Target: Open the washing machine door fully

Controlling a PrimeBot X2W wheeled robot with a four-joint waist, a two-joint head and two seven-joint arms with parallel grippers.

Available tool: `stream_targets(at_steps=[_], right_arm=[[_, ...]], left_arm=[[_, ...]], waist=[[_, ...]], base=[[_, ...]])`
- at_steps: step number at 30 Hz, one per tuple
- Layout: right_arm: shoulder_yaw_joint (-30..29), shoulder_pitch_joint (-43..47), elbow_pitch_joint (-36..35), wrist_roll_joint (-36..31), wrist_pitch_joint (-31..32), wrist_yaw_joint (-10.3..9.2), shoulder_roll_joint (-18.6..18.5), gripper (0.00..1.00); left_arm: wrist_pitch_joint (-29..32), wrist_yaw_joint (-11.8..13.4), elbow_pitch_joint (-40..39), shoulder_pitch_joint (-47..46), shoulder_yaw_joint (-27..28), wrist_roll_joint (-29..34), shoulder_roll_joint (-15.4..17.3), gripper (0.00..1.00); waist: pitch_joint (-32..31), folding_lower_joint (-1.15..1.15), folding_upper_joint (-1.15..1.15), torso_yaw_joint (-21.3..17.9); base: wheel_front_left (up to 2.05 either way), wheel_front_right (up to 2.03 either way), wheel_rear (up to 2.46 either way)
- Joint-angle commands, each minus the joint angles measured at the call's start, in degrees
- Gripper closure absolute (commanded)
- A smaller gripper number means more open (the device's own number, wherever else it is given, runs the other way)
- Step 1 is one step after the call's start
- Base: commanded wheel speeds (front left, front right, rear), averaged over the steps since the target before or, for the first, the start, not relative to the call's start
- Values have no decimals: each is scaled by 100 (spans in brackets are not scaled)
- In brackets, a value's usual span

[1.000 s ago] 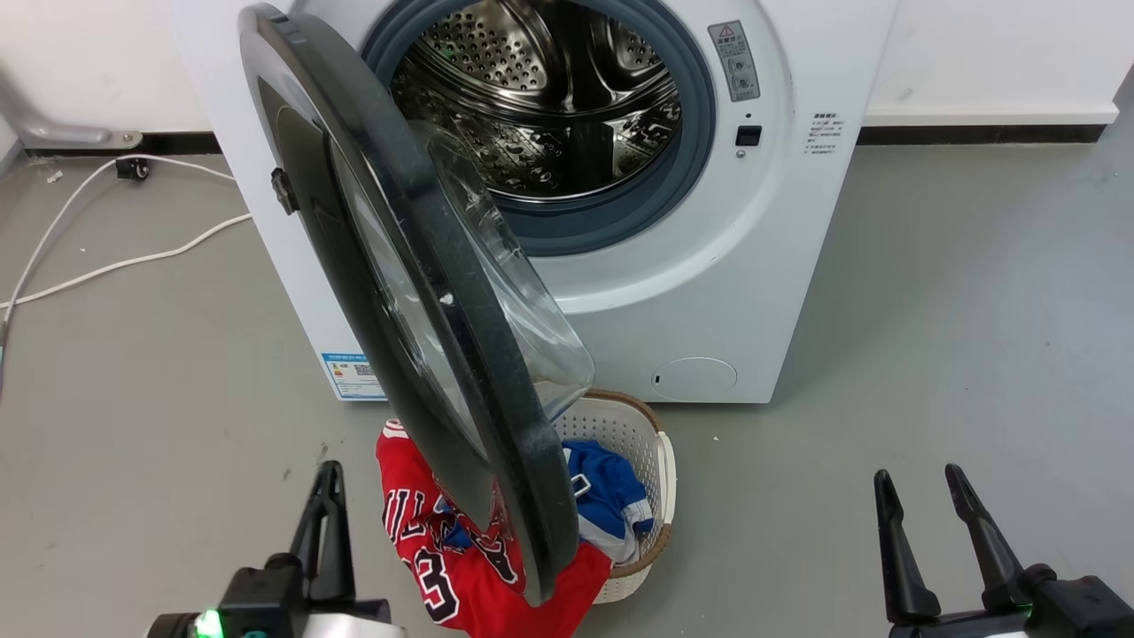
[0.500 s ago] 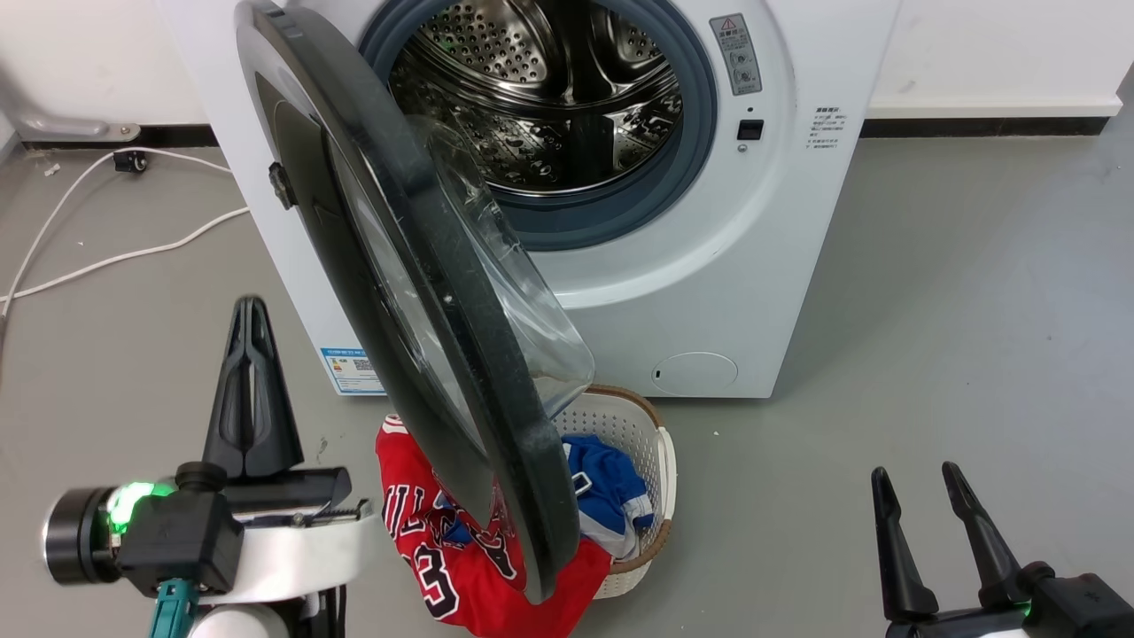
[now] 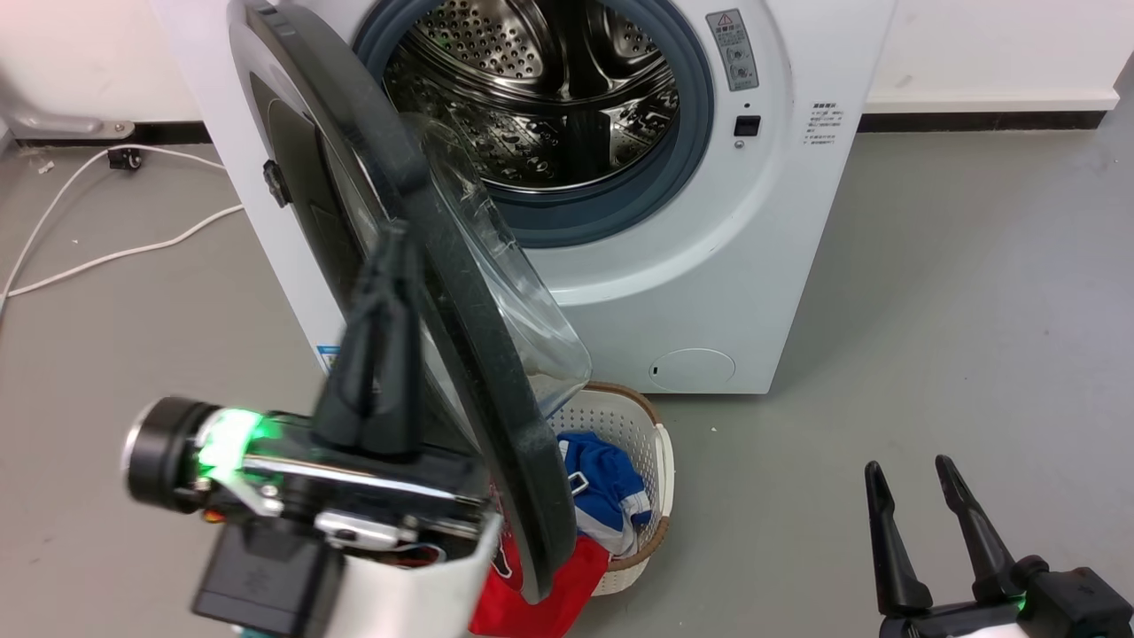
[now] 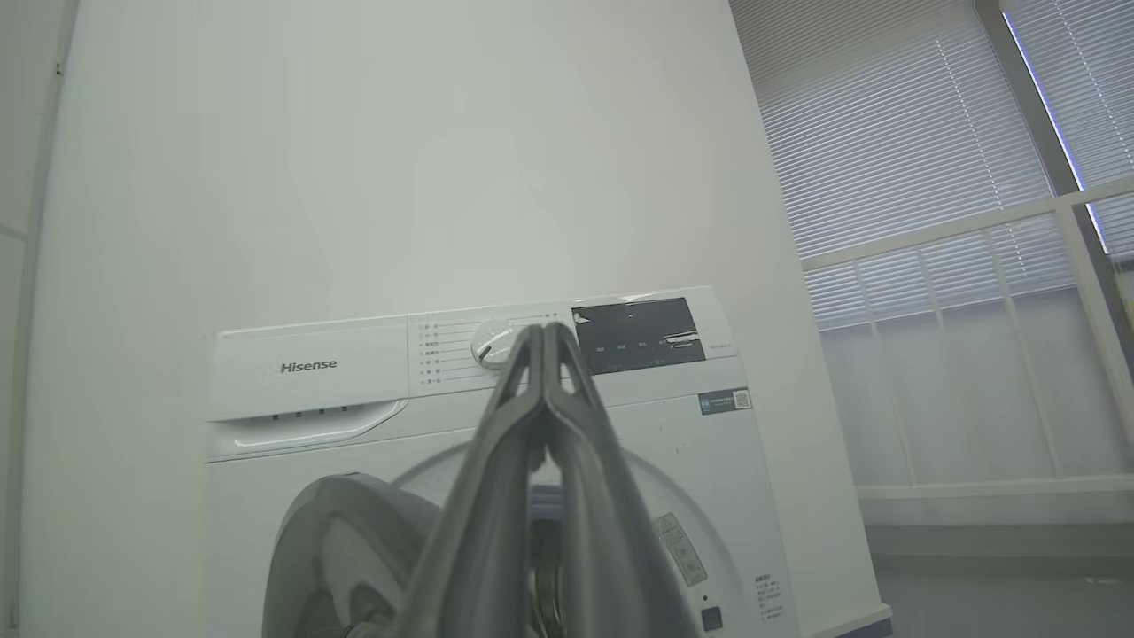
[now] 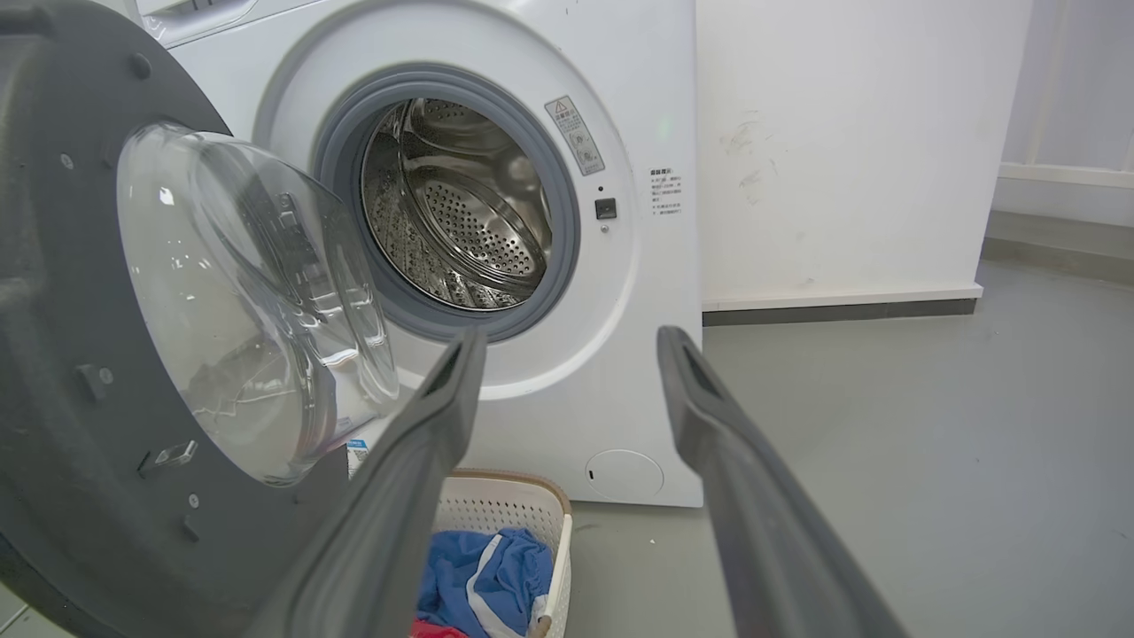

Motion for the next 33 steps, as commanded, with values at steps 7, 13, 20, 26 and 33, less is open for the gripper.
stream_targets(at_steps=[7, 13, 20, 26, 33], right_arm=[[46, -103, -1, -22, -10, -1, 20, 0], [73, -145, 4, -52, -11, -1, 20, 0], [85, -138, 27, -99, -10, -1, 20, 0], [129, -148, 47, -104, -11, -1, 20, 0], [151, -104, 62, -141, -11, -1, 20, 0]], left_arm=[[-14, -129, 82, -239, -790, -33, -4, 100], [-13, -235, 267, -336, -1402, -58, -7, 100], [-14, -339, 464, -356, -2089, -12, -10, 100], [-13, -311, 646, -259, -2509, -42, -11, 100], [-13, -307, 852, -105, -2723, -103, 25, 100]], waist=[[64, 0, 0, -7], [133, 0, 0, -23], [135, 0, 0, -20], [97, 0, 0, -11], [67, 0, 0, 6]], base=[[0, 0, 0], [0, 0, 0], [0, 0, 0], [0, 0, 0], [0, 0, 0]])
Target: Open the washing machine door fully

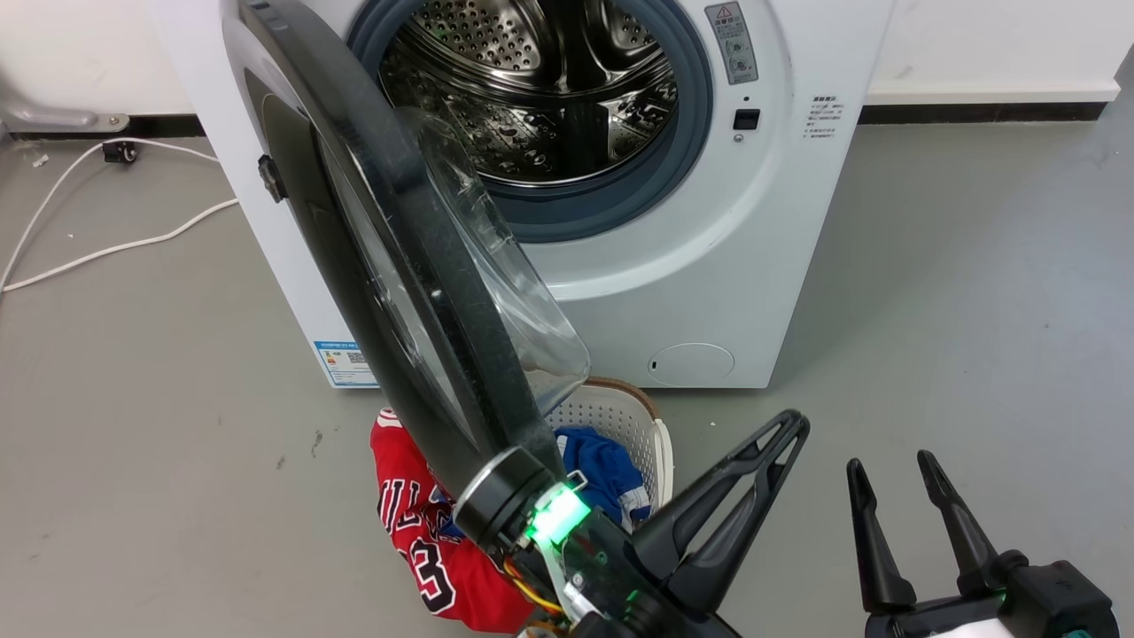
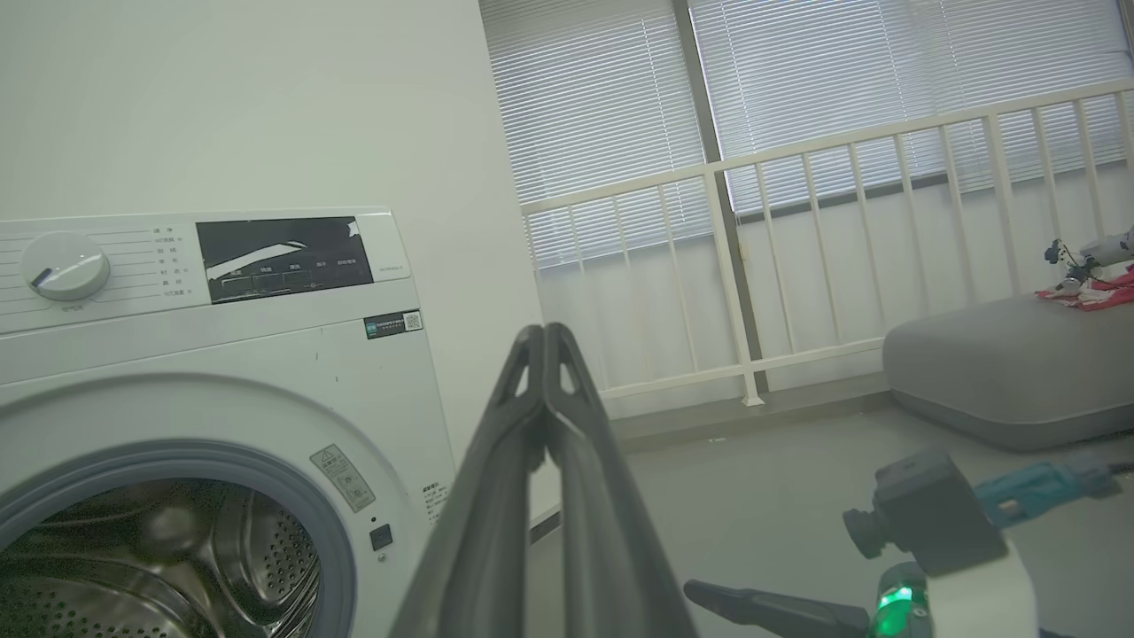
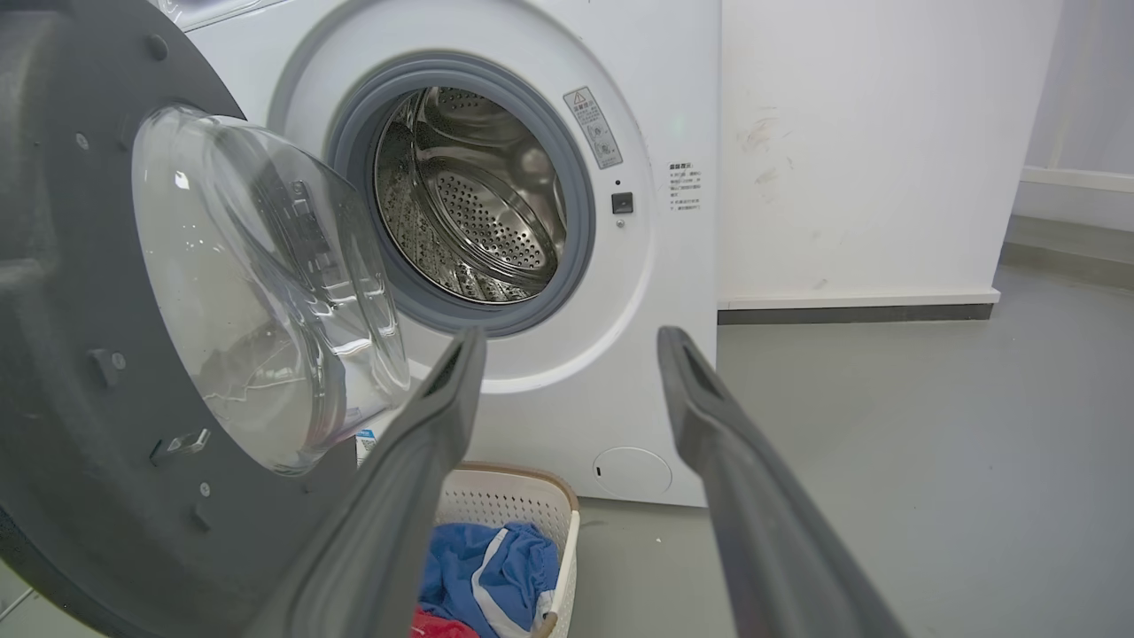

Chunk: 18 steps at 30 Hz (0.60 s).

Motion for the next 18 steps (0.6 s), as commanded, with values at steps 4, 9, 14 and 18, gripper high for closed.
stream_targets(at_steps=[4, 9, 14, 18], right_arm=[[24, -10, 20, -32, -11, -1, 20, 0], [49, -43, 34, -60, -10, -1, 20, 0], [59, -91, 49, -77, -10, -1, 20, 0], [73, -101, 68, -87, -10, -1, 20, 0]], left_arm=[[-14, 23, 174, 133, -77, -71, 43, 100], [-14, 4, 373, 225, -143, -126, 73, 100], [-14, 15, 621, 372, -137, -209, 125, 100], [-14, 62, 829, 495, -19, -280, 154, 100]], waist=[[7, 0, 0, 28], [47, 0, 0, 62], [87, 0, 0, 66], [115, 0, 0, 49]], base=[[0, 0, 0], [0, 0, 0], [0, 0, 0], [0, 0, 0]])
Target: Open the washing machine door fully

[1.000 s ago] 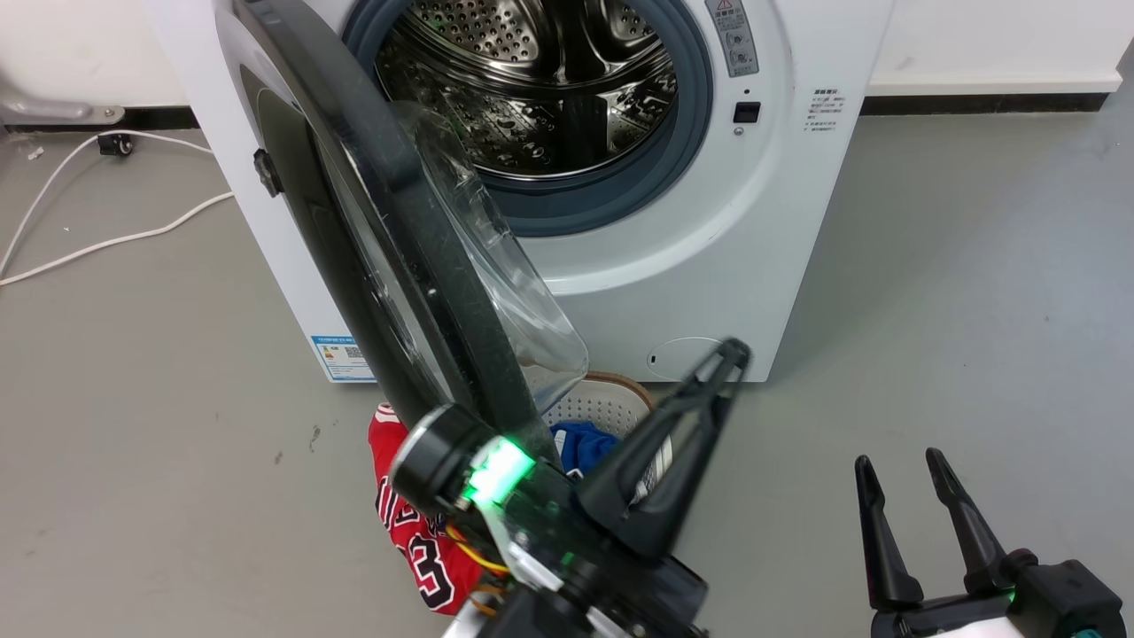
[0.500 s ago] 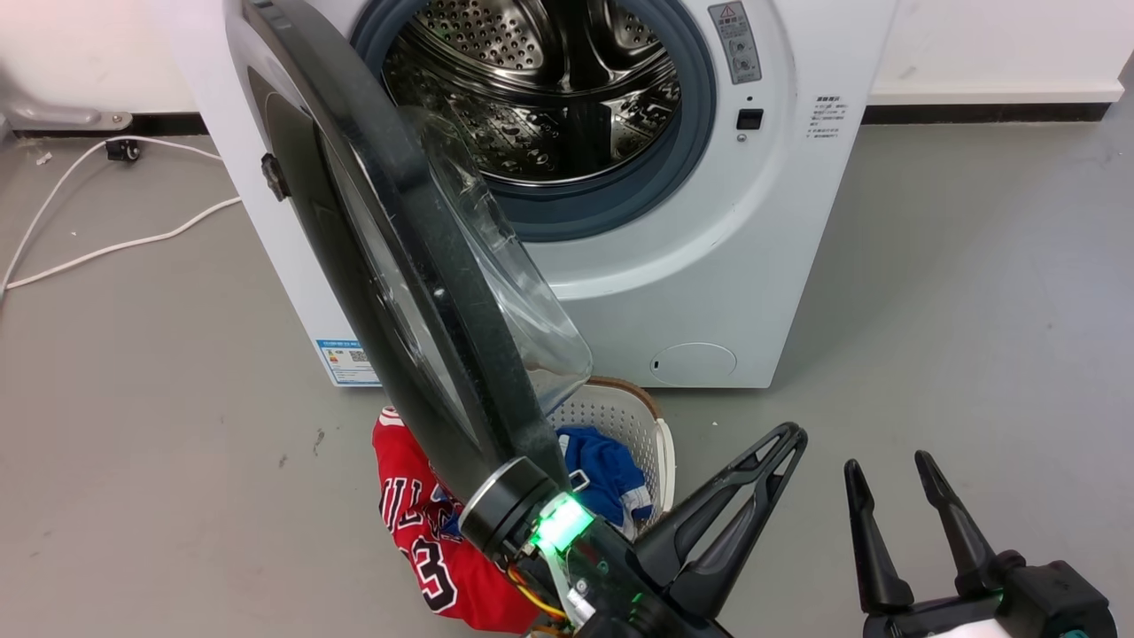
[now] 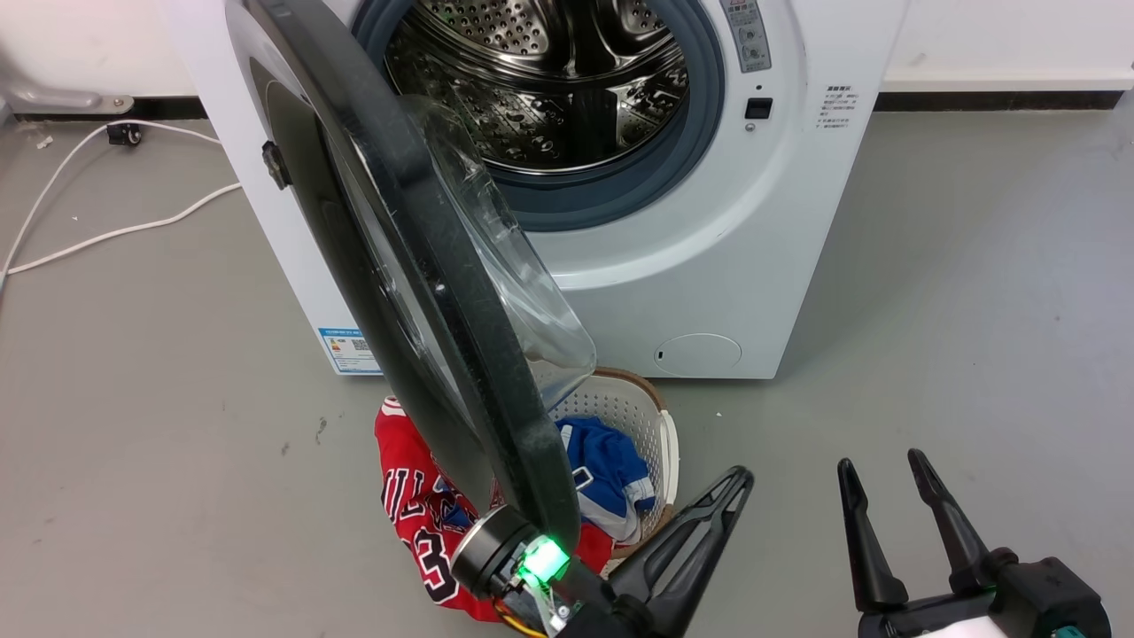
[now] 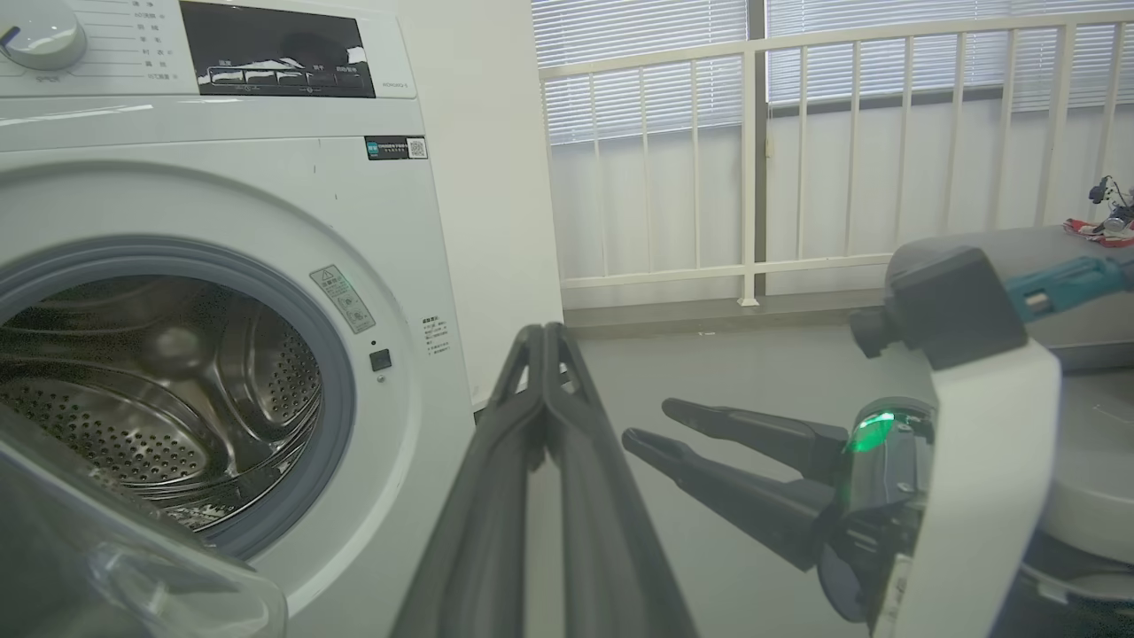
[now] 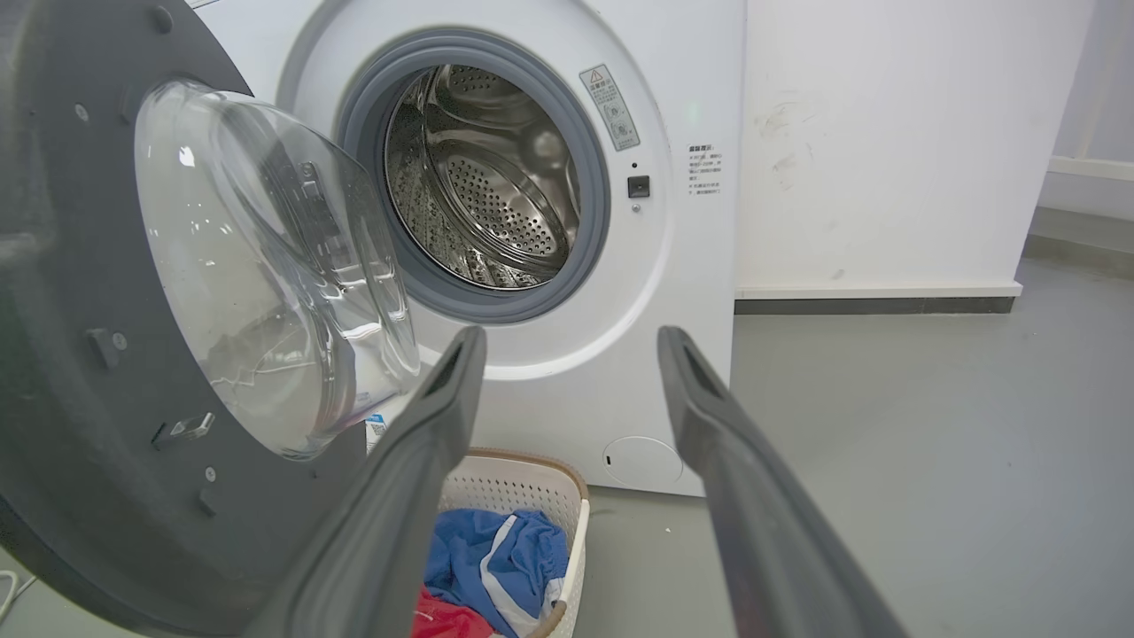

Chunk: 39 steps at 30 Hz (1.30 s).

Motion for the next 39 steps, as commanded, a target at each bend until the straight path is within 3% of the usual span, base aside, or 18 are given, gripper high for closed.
stream_targets(at_steps=[1, 19, 30, 39], right_arm=[[1, -54, 12, -34, -11, -1, 20, 0], [-16, -99, 100, -14, -10, -1, 20, 0], [-18, -30, 134, 2, -10, -1, 19, 0], [23, 36, 169, 7, -10, -1, 20, 0]], left_arm=[[-14, 26, 58, 77, 49, -24, 10, 100], [-14, -76, 1014, 319, 1127, -350, -8, 100], [-7, -131, 1075, 472, 1572, -211, 49, 100], [4, -16, 804, 837, 1813, -114, 144, 100]], waist=[[6, 0, 0, -4], [72, 0, 0, 8], [27, 0, 0, 167], [-5, 0, 0, 448]], base=[[0, 0, 0], [0, 0, 0], [0, 0, 0], [0, 0, 0]])
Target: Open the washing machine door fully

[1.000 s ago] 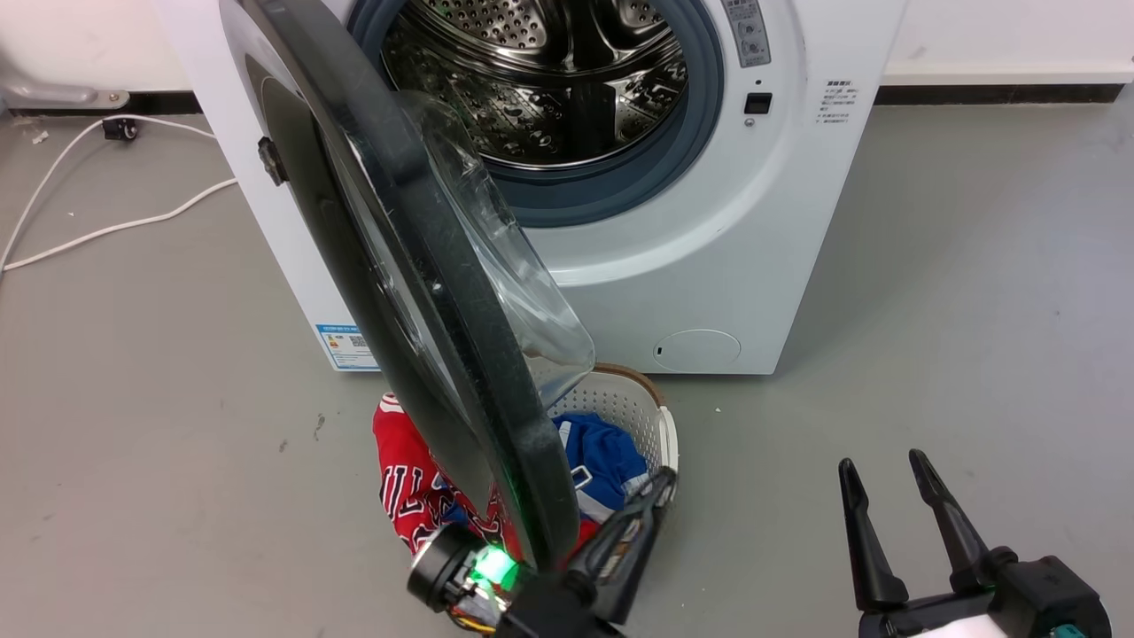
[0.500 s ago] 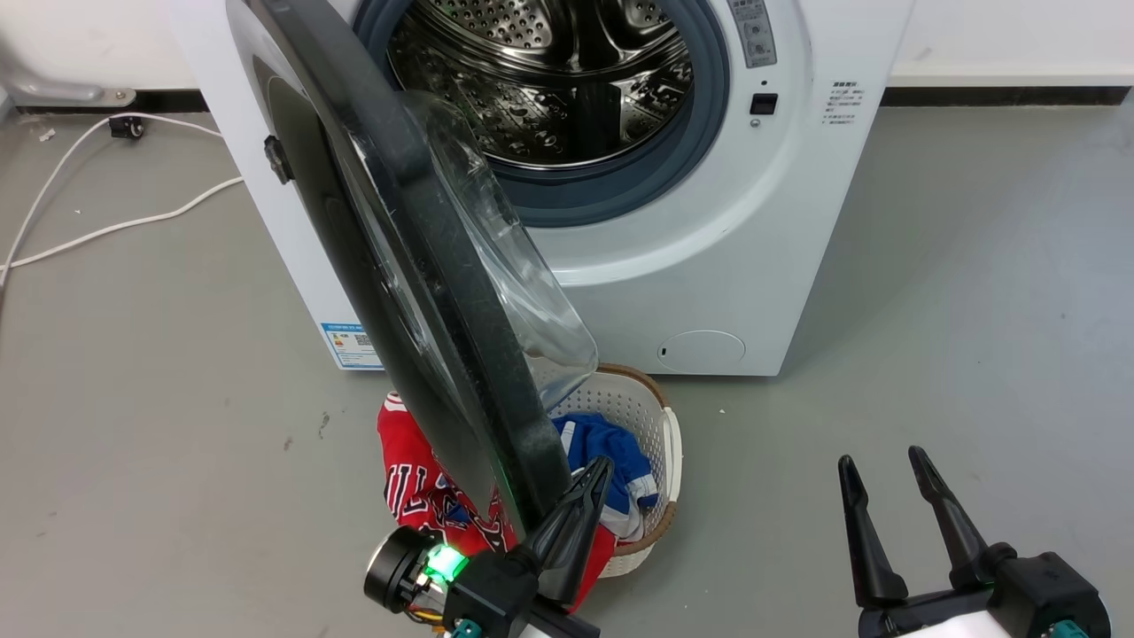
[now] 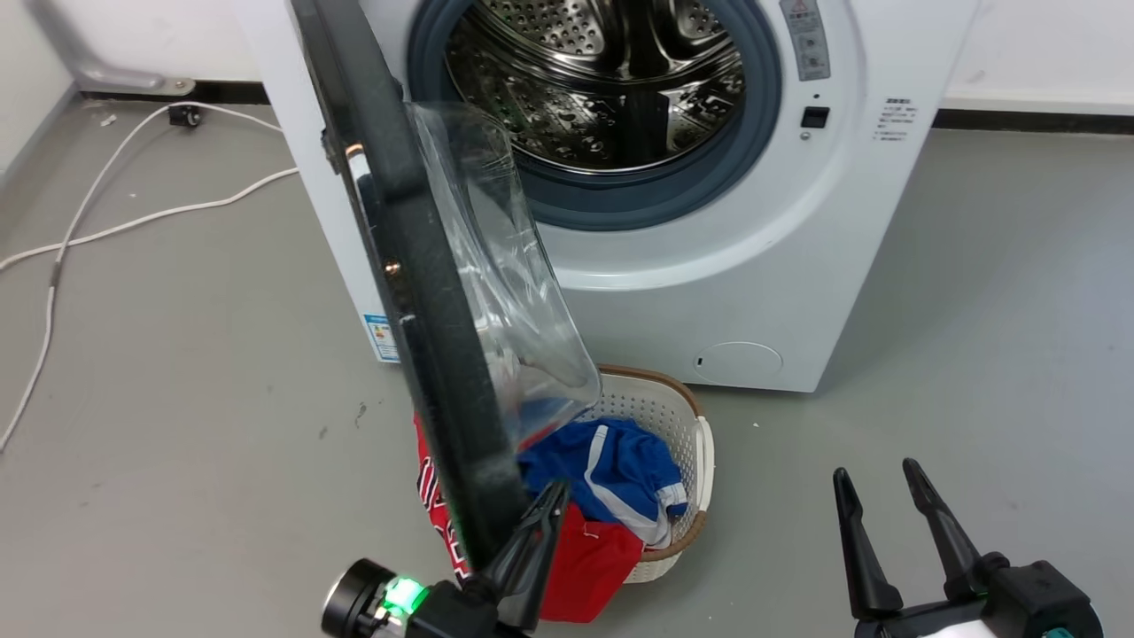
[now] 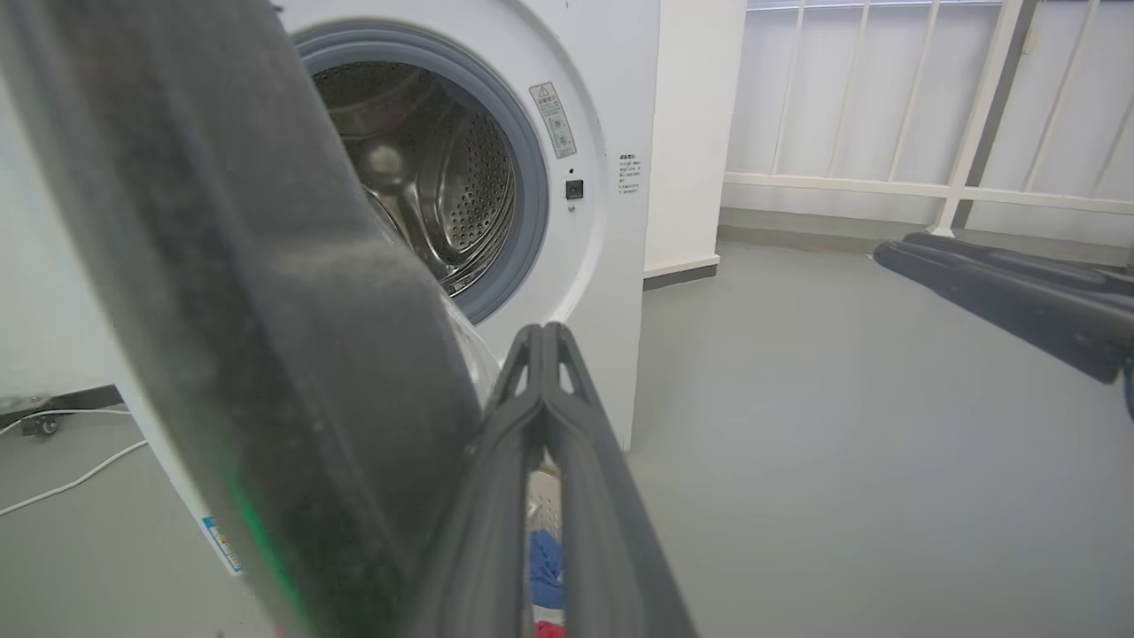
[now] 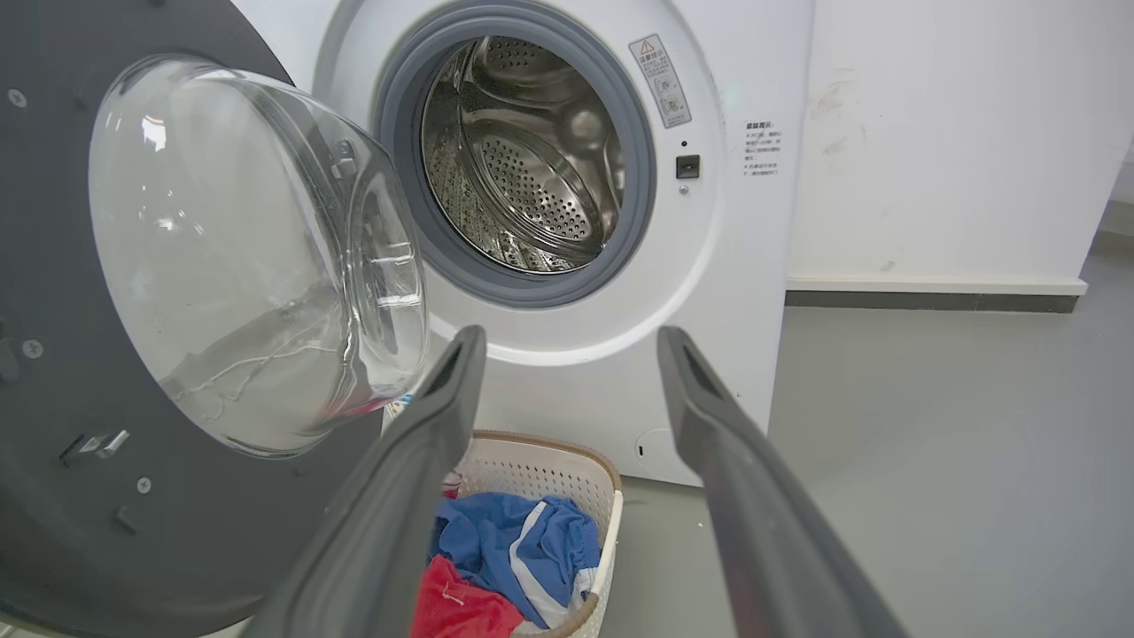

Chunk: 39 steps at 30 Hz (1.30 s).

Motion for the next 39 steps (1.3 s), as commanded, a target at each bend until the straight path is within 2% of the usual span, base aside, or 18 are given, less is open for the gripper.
stream_targets(at_steps=[1, 11, 23, 31, 39], right_arm=[[28, 26, 17, -6, -10, -1, 19, 0], [-20, 111, 55, -13, -10, -1, 18, 0], [-3, 99, 118, -2, -11, -1, 18, 0], [-25, 57, 124, -39, -10, -1, 18, 0], [-40, -7, 129, -86, -11, -1, 18, 0]], left_arm=[[25, 85, -32, 83, 159, 4, 100, 100], [24, 78, -286, 362, 220, 128, 249, 100], [22, 195, -394, 433, 525, 52, 381, 100], [23, 369, -386, 491, 971, -94, 416, 100], [23, 353, -288, 366, 1545, -298, 484, 100]], waist=[[-2, 0, 0, 72], [-6, 0, 0, 544], [55, 0, 0, 1102], [136, 0, 0, 1285], [290, 0, 0, 1383]], base=[[0, 0, 0], [0, 0, 0], [0, 0, 0], [0, 0, 0], [0, 0, 0]])
